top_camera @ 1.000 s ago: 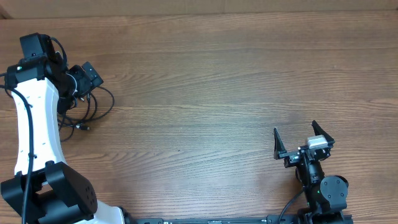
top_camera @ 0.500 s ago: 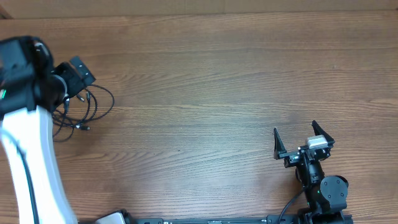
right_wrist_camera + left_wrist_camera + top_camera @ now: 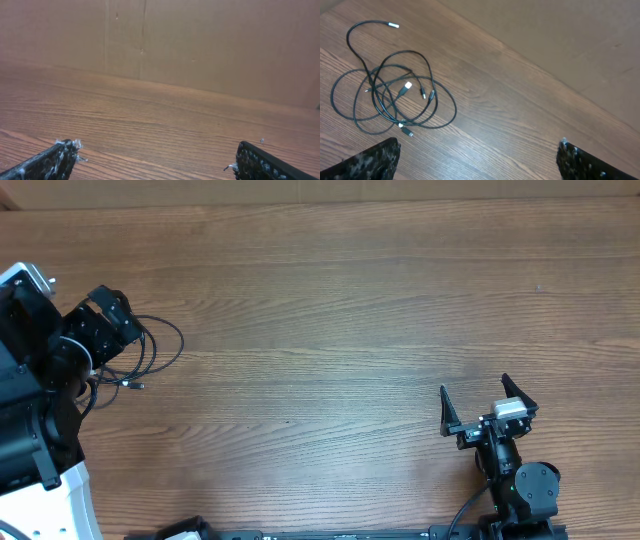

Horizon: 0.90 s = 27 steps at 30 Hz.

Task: Untangle cables

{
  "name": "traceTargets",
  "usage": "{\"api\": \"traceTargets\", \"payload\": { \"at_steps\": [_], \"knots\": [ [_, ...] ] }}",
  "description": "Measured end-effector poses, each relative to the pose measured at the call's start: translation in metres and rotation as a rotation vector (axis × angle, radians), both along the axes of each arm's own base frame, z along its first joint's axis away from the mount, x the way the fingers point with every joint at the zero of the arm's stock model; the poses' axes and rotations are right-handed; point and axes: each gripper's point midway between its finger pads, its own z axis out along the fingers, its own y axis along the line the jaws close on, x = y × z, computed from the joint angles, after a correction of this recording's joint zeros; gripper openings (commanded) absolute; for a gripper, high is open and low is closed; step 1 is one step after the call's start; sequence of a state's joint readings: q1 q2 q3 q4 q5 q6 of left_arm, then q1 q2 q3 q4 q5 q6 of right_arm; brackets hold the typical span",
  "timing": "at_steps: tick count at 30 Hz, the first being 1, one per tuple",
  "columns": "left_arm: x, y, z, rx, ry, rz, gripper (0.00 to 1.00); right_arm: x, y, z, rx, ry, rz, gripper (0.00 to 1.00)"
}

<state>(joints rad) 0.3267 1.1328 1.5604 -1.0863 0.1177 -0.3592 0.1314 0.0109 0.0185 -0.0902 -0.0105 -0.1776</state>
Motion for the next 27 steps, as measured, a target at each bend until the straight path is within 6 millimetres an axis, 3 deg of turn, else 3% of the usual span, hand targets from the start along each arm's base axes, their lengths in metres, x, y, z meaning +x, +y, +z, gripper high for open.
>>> {"api": "traceTargets", "payload": {
  "at_steps": [3,8,12,18,27],
  "knots": [
    [0.002,0.001,-0.008,-0.006,0.020,0.000,1.00,0.000,0.000,0.000,0.000,-0.001,0.000,1.00],
    [-0.013,-0.008,-0.044,-0.027,0.086,-0.011,0.99,0.000,0.000,0.000,0.001,-0.001,0.000,1.00],
    [-0.052,-0.026,-0.068,-0.028,0.087,-0.033,1.00,0.000,0.000,0.000,0.000,-0.001,0.000,1.00],
    [-0.117,-0.046,-0.075,-0.010,0.026,-0.035,1.00,0.000,0.000,0.000,0.000,0.000,0.000,1.00],
    [-0.155,-0.058,-0.102,-0.006,0.015,-0.034,0.99,0.000,0.000,0.000,0.000,0.000,0.000,1.00]
  ]
}}
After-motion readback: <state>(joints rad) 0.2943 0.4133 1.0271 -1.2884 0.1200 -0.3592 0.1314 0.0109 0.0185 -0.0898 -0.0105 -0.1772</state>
